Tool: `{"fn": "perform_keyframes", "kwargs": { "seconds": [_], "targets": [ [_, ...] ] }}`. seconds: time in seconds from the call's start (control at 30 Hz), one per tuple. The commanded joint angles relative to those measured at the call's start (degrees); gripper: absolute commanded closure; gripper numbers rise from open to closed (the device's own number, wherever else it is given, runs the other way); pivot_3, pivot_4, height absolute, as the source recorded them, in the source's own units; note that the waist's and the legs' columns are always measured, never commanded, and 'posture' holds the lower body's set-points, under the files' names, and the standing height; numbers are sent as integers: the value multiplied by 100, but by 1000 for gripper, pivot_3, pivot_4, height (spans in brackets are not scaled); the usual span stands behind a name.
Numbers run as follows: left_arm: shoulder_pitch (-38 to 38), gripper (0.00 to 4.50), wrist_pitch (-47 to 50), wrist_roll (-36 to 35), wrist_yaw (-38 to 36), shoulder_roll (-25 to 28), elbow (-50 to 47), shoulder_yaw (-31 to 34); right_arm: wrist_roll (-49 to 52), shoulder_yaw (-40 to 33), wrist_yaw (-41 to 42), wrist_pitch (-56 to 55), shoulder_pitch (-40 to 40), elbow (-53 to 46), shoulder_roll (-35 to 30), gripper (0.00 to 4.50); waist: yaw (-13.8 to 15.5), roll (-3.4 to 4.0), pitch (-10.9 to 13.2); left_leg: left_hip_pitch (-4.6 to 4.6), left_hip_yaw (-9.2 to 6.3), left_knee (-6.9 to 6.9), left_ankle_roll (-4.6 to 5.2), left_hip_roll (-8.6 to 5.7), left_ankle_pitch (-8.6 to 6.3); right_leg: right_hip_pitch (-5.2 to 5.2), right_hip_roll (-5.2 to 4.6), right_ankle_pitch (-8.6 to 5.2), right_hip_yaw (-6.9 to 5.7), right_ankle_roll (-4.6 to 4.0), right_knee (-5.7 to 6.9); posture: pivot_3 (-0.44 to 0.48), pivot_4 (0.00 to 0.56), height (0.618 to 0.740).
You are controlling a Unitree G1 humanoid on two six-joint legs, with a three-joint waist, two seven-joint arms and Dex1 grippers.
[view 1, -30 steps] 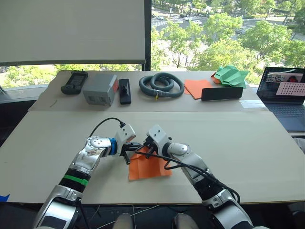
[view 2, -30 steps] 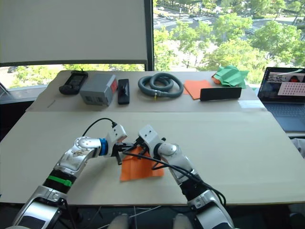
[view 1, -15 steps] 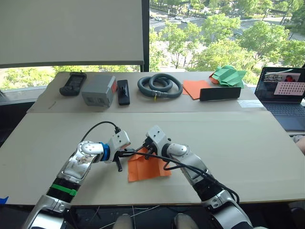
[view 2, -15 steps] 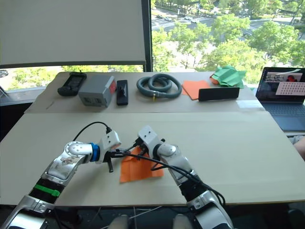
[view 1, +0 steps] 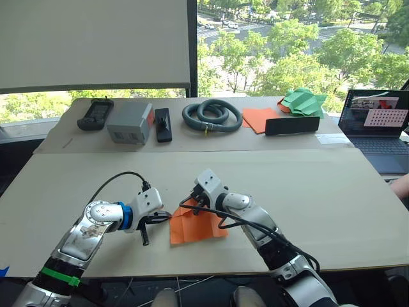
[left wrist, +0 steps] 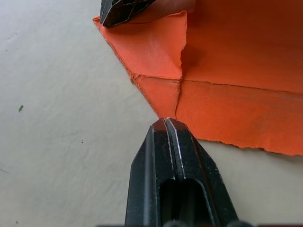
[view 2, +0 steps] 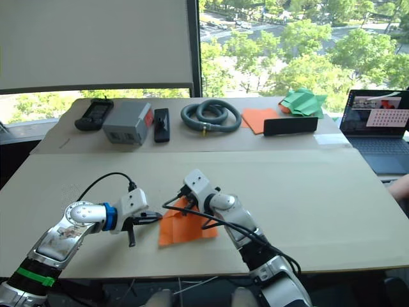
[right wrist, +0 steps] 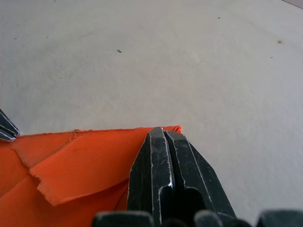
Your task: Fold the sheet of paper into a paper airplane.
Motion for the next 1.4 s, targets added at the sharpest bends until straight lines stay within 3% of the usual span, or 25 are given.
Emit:
{"fn": "perform_keyframes", "kwargs": {
  "seconds": [0.03,0.4,0.57,0.73,0.87,0.97,1.13,1.27,1.4],
  "targets": [
    [270,4479,478,36,-47,116,111,-133,-19,48,17,91,70,-37,-11,4500,0,1,1,0,0,0,0,0,0,0,0,0,0,0,0,0,150,704],
    [-619,4479,1613,-1630,-83,-55,-406,1365,69,-97,14,242,48,-458,-117,4500,54,-32,67,-41,-6,1,1,0,1,-27,1,1,-11,1,0,0,150,704],
    [-939,4479,1549,-1796,-77,-527,-154,1086,108,-127,10,312,82,-577,-182,4500,49,-34,67,-43,-4,10,2,-4,2,-15,0,2,-6,3,-9,0,150,704],
    [-980,4479,935,-1281,-74,-1016,626,373,260,-365,-38,532,115,-984,-224,4500,47,-36,68,-44,-5,10,40,-4,26,-13,3,4,-7,5,-1,0,150,704],
    [-961,4479,460,-777,-107,-1069,1108,-124,672,-827,69,1167,246,-2124,-403,4500,50,-36,71,-62,-6,10,46,-4,29,-13,5,5,-5,6,2,0,150,704],
    [-868,4479,351,-705,-148,-1074,1128,-220,991,-1155,197,1749,421,-2942,-753,4500,71,-33,71,-50,-7,10,33,-3,21,-18,4,4,-6,6,-5,0,150,704],
    [-752,4479,255,-660,-112,-1159,1153,-295,1175,-1030,745,2071,1257,-3791,-2081,4500,138,-31,70,-45,-5,12,1,-4,1,-9,-2,4,-10,6,-20,0,150,704],
    [-670,4479,288,-689,-109,-1172,993,-301,1166,-663,1040,1771,1860,-3887,-2867,4500,136,-21,70,-47,1,14,1,-9,1,-5,-12,3,-12,7,-46,0,150,704],
    [-546,4479,266,-651,-78,-1123,930,-290,1085,-354,1073,1432,2080,-3691,-3031,4500,105,-27,70,-35,-2,14,0,-8,0,-1,-13,3,-17,8,-58,0,150,704]
  ]
}}
